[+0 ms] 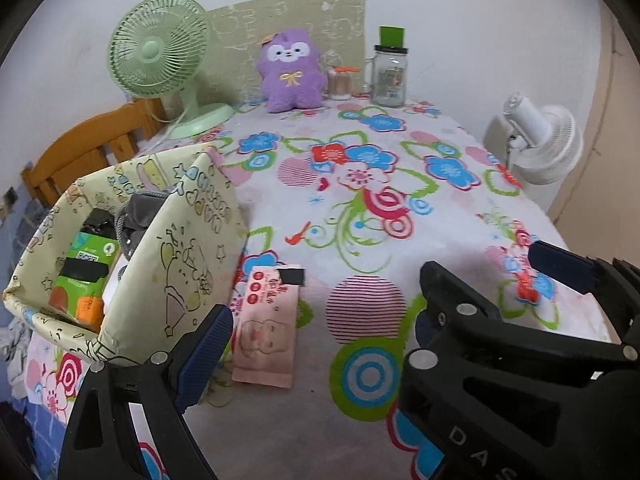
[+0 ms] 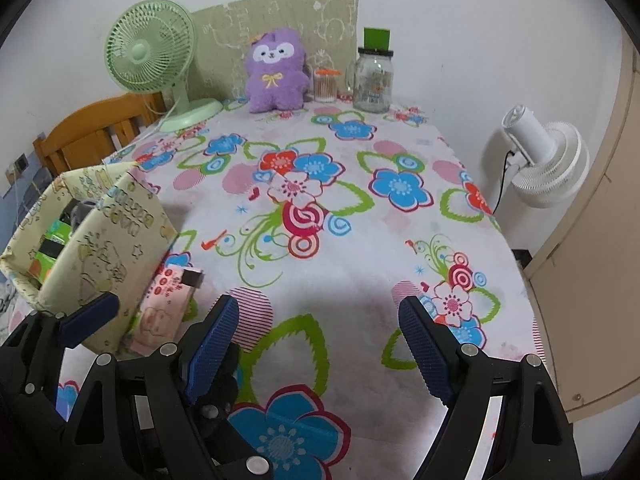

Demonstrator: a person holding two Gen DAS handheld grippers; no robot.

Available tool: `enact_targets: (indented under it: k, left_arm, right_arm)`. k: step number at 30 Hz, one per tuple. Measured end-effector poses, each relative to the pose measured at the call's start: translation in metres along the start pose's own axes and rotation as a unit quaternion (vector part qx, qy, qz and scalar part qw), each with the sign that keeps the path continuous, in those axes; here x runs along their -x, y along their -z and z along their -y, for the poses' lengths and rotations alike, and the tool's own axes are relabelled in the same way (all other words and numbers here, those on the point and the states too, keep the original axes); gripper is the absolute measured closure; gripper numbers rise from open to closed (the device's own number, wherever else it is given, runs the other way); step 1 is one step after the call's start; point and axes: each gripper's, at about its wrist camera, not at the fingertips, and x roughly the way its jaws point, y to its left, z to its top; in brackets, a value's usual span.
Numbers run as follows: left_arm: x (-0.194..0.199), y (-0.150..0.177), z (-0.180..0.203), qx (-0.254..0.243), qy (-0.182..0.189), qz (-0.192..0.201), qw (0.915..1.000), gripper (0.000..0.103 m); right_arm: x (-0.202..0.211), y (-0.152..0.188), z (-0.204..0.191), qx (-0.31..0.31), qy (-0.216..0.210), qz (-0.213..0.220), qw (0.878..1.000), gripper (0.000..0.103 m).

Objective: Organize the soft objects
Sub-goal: 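Move both tools out of the box toward the pink wet-wipe pack, then stand the pink wet-wipe pack on edge with the left hand and grasp it with the left tool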

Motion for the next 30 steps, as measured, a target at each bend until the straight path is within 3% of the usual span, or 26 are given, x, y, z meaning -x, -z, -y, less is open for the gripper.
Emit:
enact_targets:
  k: [7, 23, 30]
  left_arm:
    - [-0.018, 0.002, -0.007, 0.049, -0.011, -0.025, 0.9984, 0.009]
    - [-0.047, 0.005, -0.01, 0.073, -0.042, -0.044, 0.9955, 0.009]
    - [-0.05, 0.008, -0.011, 0.074, -0.046, -0.038, 0.9955, 0.003]
  right_arm:
    - [-0.018, -0.001, 0.001, -0.001, -0.005, -0.017, 1.0, 0.018]
    - [-0.051, -0.003, 0.001, 0.005, -0.002, -0.043, 0.999, 0.018]
    - [-0.058, -0.001, 0.001, 0.005, 0.001, -0.043, 0.999, 0.018]
